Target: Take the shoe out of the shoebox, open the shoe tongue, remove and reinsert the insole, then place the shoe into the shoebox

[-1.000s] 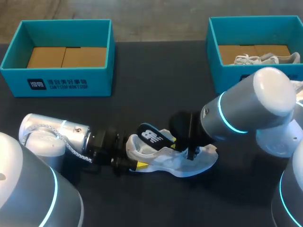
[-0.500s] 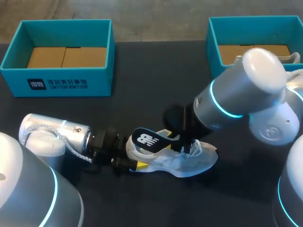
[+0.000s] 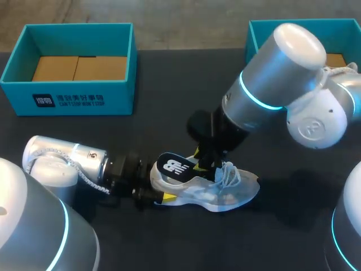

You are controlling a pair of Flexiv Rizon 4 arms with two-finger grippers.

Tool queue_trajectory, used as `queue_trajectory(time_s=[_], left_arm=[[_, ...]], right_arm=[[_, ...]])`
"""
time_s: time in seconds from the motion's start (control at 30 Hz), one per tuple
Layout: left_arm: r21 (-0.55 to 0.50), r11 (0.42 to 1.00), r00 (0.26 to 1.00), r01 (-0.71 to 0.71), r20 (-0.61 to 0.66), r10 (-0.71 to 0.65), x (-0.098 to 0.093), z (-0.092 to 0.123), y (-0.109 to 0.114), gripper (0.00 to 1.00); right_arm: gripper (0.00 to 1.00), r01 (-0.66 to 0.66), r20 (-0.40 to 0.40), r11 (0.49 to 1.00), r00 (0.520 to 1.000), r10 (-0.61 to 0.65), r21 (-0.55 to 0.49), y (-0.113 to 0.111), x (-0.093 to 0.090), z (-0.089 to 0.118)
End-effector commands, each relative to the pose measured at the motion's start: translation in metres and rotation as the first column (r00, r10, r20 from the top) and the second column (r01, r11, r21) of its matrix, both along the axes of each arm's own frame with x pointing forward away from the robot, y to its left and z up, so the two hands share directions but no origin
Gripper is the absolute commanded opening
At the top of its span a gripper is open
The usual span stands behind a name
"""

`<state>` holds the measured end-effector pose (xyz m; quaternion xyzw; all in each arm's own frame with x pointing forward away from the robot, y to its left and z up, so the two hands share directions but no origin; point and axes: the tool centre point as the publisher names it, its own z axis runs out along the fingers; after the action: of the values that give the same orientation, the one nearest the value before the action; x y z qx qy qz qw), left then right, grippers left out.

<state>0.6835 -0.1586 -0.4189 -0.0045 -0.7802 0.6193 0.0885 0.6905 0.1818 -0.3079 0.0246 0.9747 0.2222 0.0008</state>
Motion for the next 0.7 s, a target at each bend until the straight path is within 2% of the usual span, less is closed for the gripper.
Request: queue_trajectory(time_s=[0.03, 0.37, 0.7], left_arm=[[-0.001, 1.0, 1.0, 0.0, 0.0, 0.0, 0.0, -0.003, -0.001, 0.0], [-0.001, 1.0, 1.0, 0.0, 0.0, 0.0, 0.0, -0.003, -0.001, 0.0], [-0.001, 1.0, 1.0, 0.0, 0.0, 0.0, 0.0, -0.003, -0.001, 0.0]], right_arm=[[0.32, -0.031, -0.043, 0.999, 0.999, 0.031, 0.013, 0.002, 0.009, -0.002], [0.35, -0.101, -0.117, 0.995, 0.988, 0.103, 0.02, 0.012, 0.021, 0.003], [0.4, -0.203, -0.228, 0.979, 0.953, 0.2, 0.011, 0.03, 0.036, -0.001]])
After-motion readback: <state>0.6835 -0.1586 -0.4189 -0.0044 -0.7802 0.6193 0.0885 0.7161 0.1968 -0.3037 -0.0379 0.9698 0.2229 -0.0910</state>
